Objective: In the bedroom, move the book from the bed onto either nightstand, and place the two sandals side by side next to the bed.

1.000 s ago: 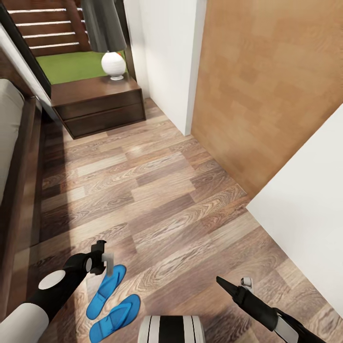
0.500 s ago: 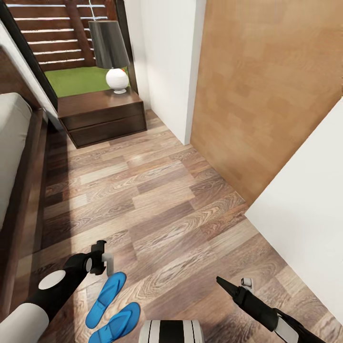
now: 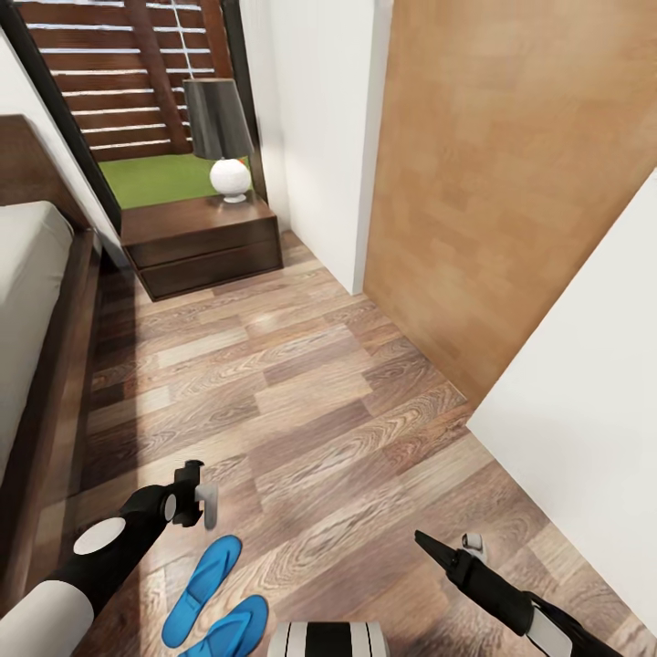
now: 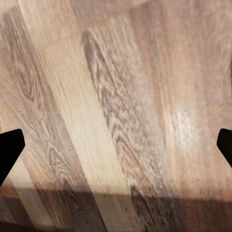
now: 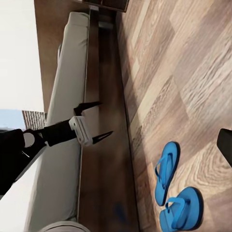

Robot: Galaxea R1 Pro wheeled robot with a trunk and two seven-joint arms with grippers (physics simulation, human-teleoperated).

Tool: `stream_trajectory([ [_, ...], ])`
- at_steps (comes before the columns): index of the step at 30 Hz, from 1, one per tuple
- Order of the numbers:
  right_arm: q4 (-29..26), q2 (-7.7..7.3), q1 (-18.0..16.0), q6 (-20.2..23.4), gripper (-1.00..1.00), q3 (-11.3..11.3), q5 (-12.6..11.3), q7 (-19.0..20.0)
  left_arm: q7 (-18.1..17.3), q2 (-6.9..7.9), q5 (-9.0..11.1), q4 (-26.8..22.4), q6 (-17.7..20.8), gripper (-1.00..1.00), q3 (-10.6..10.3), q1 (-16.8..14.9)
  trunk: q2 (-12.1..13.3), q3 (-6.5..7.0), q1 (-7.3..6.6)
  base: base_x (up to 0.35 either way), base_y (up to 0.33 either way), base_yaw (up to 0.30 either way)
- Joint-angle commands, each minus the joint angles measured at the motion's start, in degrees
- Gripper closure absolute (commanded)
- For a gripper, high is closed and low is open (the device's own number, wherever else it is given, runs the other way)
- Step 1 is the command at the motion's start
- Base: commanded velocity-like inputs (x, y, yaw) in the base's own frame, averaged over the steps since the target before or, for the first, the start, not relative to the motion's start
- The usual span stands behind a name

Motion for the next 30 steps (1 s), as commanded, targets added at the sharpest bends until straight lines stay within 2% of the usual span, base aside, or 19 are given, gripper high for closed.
stream_trajectory([
  [1, 0.2, -0.03, 0.0, 0.6, -1.00, 0.4, -0.6, 0.1, -0.2, 0.06, -0.2, -0.1, 0.3, -1.00, -0.2, 0.0, 0.0, 0.19, -0.03, 0.000, 0.000, 0.000],
  [25, 2.7, 0.05, -0.1, 0.7, -1.00, 0.4, -1.0, 0.1, -0.2, 0.04, -0.1, 0.5, 0.4, -1.00, -0.1, 0.0, 0.3, 5.50, -0.65, 0.000, 0.000, 0.000],
  [30, 2.8, 0.05, 0.0, 0.6, -1.00, 0.4, -0.9, 0.1, -0.2, -0.64, -0.1, 1.1, 0.4, -1.00, 0.2, 0.0, 0.4, 6.61, -0.78, 0.000, 0.000, 0.000],
])
